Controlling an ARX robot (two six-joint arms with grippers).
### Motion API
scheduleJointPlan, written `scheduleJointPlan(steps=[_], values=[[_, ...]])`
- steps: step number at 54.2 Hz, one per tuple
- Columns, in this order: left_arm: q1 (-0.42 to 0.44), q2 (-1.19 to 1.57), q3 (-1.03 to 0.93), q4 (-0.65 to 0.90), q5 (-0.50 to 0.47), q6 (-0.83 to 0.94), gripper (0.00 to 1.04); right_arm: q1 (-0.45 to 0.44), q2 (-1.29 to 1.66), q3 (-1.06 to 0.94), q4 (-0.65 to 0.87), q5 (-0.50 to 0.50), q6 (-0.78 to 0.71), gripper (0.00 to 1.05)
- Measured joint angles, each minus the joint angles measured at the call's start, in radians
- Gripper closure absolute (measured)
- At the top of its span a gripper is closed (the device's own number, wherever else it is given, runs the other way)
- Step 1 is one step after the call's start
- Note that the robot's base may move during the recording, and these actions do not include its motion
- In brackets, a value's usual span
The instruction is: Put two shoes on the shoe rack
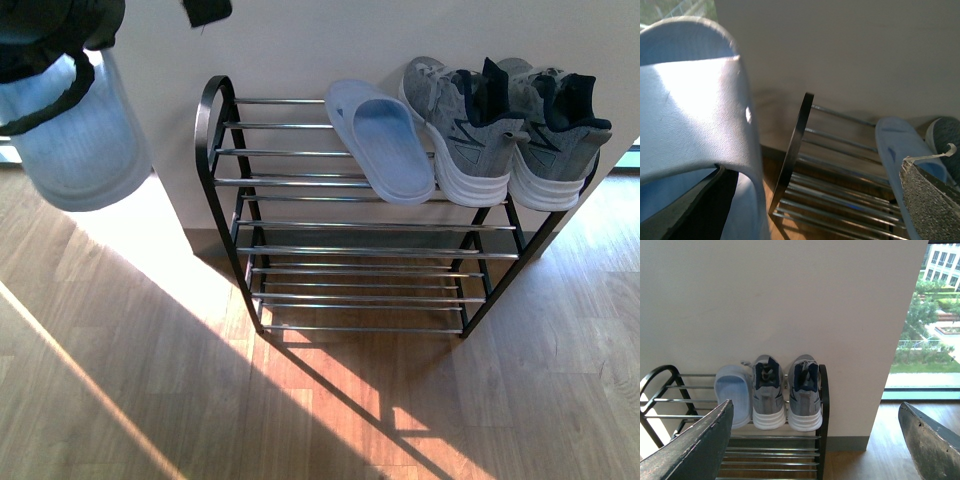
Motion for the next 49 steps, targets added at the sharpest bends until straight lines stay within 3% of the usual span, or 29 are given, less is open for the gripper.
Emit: scheduleJointPlan(steps=[10,34,49], values=[[0.039,0.109,0.064,-0.006,0.05,-0.016,0.09,0.0,0.0,0.0,0.0,0.0,0.0,0.09],[-0.003,0.349,0.469,-0.13,0.132,0.089,0.09,0.0,0.0,0.0,0.0,0.0,0.0,0.09],[-0.003,0.432,0.591,-0.171,0.149,0.111,0.11,0.0,0.0,0.0,0.0,0.0,0.0,0.09]])
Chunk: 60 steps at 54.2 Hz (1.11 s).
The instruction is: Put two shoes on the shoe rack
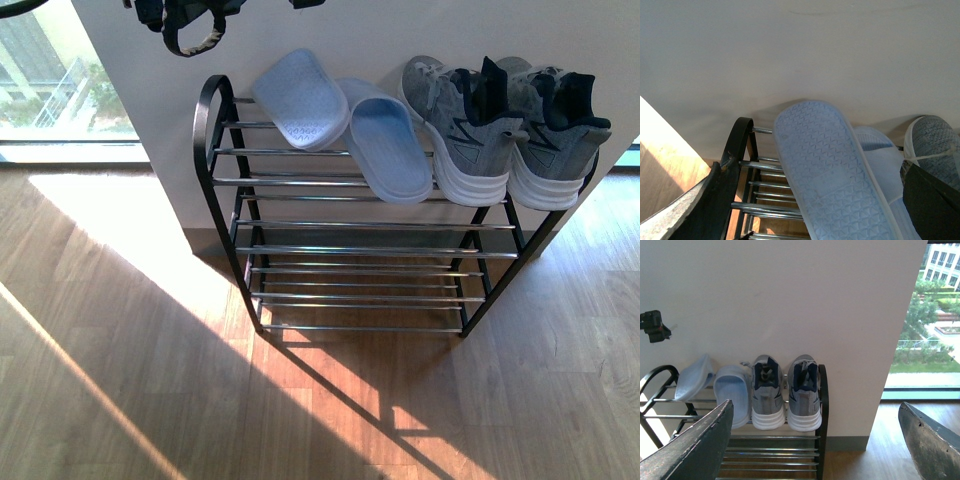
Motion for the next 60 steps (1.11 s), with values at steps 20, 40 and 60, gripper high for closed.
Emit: scheduleJointPlan(steps=[20,40,60], values=[[-0.012,0.029,-0.031,0.008,-0.004,0.006,0.82,0.0,0.0,0.0,0.0,0.0,0.0,0.09],[-0.015,-0.29,-0.416,0.238,-0.182,0.054,1.04,0.0,0.0,0.0,0.0,0.0,0.0,0.09],[-0.05,-0.983,-1.064,0.196,-0.477,0.1,1.04,0.0,0.0,0.0,0.0,0.0,0.0,0.09]])
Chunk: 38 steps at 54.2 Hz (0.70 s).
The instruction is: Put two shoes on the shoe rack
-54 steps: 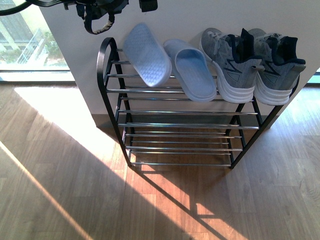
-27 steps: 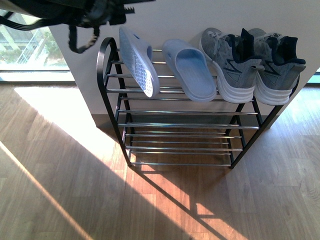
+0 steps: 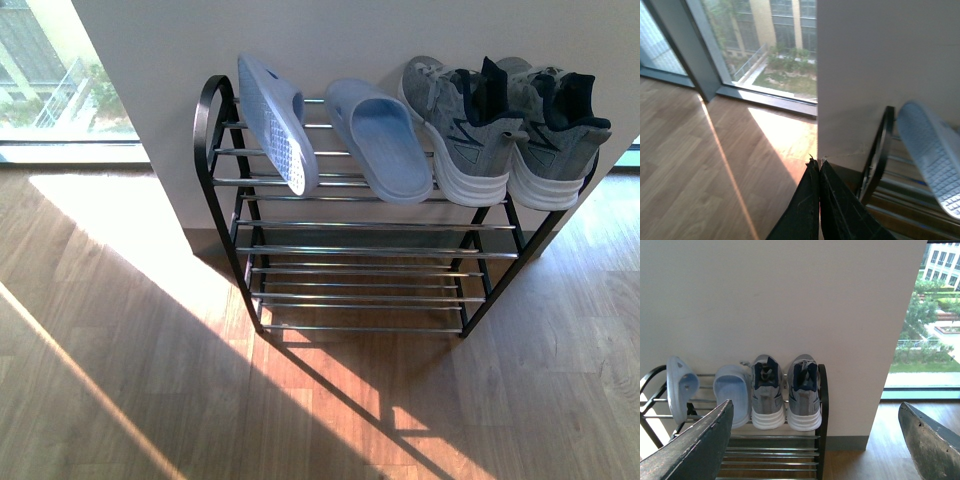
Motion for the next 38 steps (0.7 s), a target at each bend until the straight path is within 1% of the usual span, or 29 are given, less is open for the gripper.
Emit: scheduleJointPlan(steps=[3,4,9,10,11,12,13,14,15,16,18,20,25,29,38], values=[[0.0,-0.1,-0.074,-0.03,-0.016,-0.008,1.03,0.0,0.0,0.0,0.0,0.0,0.0,0.09],[0.002,-0.13,-0.094,-0.04,-0.017,-0.014,1.01,0.0,0.0,0.0,0.0,0.0,0.0,0.09],[0.003,-0.204,-0.137,-0.049,-0.019,-0.024,0.78,0.0,0.0,0.0,0.0,-0.001,0.0,0.09],[0.009,-0.201,-0.142,-0.033,0.004,-0.008,0.76,0.0,0.0,0.0,0.0,-0.001,0.0,0.09],[0.014,-0.198,-0.149,-0.021,0.015,-0.001,0.77,0.0,0.0,0.0,0.0,-0.001,0.0,0.09],[0.031,-0.195,-0.171,0.063,0.1,0.024,0.81,0.0,0.0,0.0,0.0,0.0,0.0,0.09],[0.046,-0.193,-0.195,0.135,0.164,0.042,0.84,0.0,0.0,0.0,0.0,0.0,0.0,0.09],[0.053,-0.192,-0.208,0.171,0.195,0.063,0.86,0.0,0.0,0.0,0.0,0.0,0.0,0.09],[0.067,-0.193,-0.234,0.235,0.254,0.082,0.9,0.0,0.0,0.0,0.0,0.0,0.0,0.09],[0.074,-0.195,-0.246,0.262,0.278,0.094,0.92,0.0,0.0,0.0,0.0,0.0,0.0,0.09],[0.097,-0.214,-0.283,0.341,0.36,0.137,0.99,0.0,0.0,0.0,0.0,0.0,0.0,0.09],[0.114,-0.239,-0.3,0.36,0.402,0.153,1.04,0.0,0.0,0.0,0.0,0.0,0.0,0.09],[0.156,-0.312,-0.327,0.346,0.455,0.185,1.04,0.0,0.0,0.0,0.0,0.0,0.0,0.09],[0.201,-0.337,-0.38,0.381,0.494,0.203,1.04,0.0,0.0,0.0,0.0,-0.001,0.0,0.09],[0.273,-0.514,-0.418,0.233,0.568,0.212,1.04,0.0,0.0,0.0,0.0,0.0,0.0,0.09]])
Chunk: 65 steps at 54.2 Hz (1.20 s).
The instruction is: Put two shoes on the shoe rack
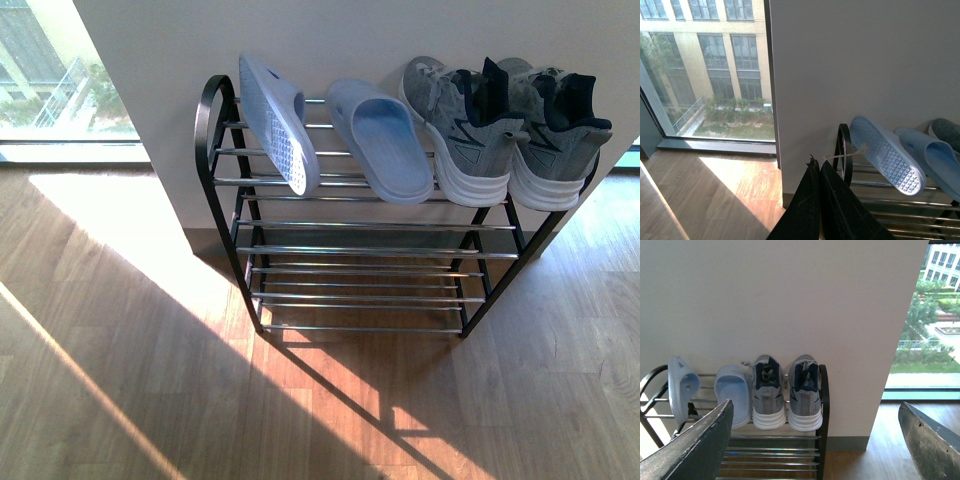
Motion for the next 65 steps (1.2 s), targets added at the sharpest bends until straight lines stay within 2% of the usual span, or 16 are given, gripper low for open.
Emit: scheduleJointPlan(steps=[11,15,19,35,65], values=[[0.047,-0.14,-0.011,-0.126,0.051,0.003,1.04,0.0,0.0,0.0,0.0,0.0,0.0,0.09],[0.118,-0.2,-0.011,-0.181,0.135,0.004,1.04,0.0,0.0,0.0,0.0,0.0,0.0,0.09],[0.143,-0.245,-0.011,-0.22,0.134,0.004,1.04,0.0,0.0,0.0,0.0,0.0,0.0,0.09],[0.146,-0.411,-0.011,-0.378,0.142,0.004,1.04,0.0,0.0,0.0,0.0,0.0,0.0,0.09],[0.146,-0.591,-0.011,-0.554,0.144,0.004,1.04,0.0,0.0,0.0,0.0,0.0,0.0,0.09]])
